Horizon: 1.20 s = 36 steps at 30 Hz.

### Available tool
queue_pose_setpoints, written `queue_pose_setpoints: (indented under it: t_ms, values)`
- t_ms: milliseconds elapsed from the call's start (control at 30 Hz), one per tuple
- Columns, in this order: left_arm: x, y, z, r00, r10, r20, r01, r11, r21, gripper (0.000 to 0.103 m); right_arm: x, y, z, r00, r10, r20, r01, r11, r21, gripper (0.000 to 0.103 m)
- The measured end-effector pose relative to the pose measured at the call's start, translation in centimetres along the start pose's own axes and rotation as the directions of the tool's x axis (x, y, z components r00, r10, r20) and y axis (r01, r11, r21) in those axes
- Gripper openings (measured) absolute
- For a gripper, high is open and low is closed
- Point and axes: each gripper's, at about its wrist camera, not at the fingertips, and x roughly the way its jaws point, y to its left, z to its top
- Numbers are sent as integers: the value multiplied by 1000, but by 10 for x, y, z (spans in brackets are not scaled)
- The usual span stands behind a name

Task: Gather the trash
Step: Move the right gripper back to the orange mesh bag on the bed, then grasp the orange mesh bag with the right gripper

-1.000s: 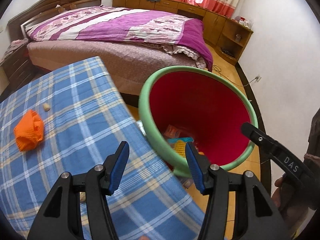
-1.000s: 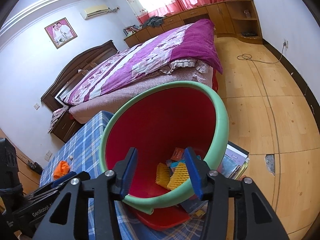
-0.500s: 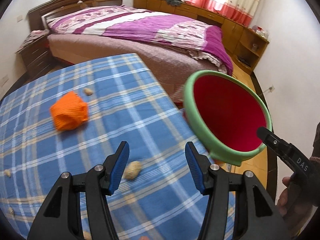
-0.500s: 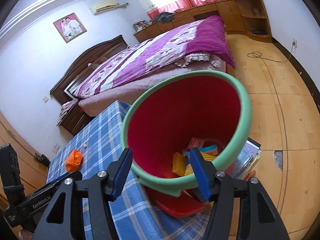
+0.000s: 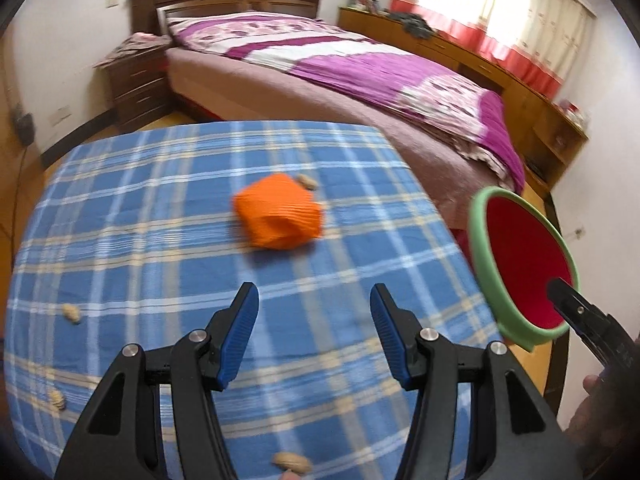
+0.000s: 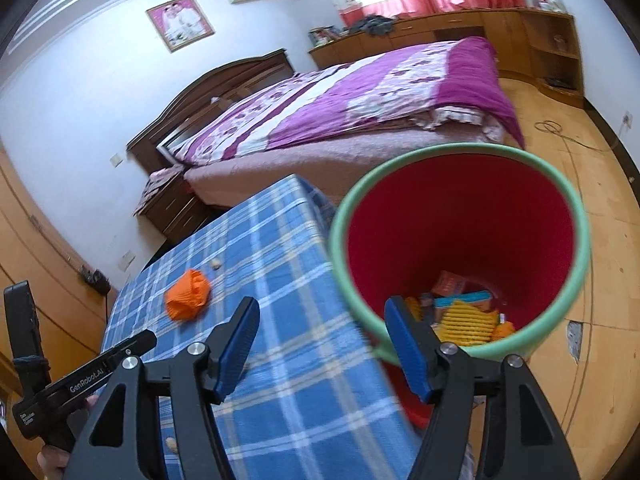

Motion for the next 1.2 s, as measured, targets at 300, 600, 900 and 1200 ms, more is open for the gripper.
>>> queue_pose_setpoints:
  t_ms: [300,600,900,1200]
  values:
    - [3,52,11,997,72,20,-70,995,-74,58,35,63,4,997,50,-56,-55,994,-92,72]
    - [20,90,20,993,121,5,-120,987,-109,58,80,118,1,986,92,-136,-117,976,-182,72]
    - [33,126,19,993,119,-14,-120,976,-184,58,137,166,-6,969,86,-233,-148,954,-261,72]
    - [36,140,17,995,99,-13,-99,972,-214,58,178,192,-13,963,15,-270,-117,924,-365,51]
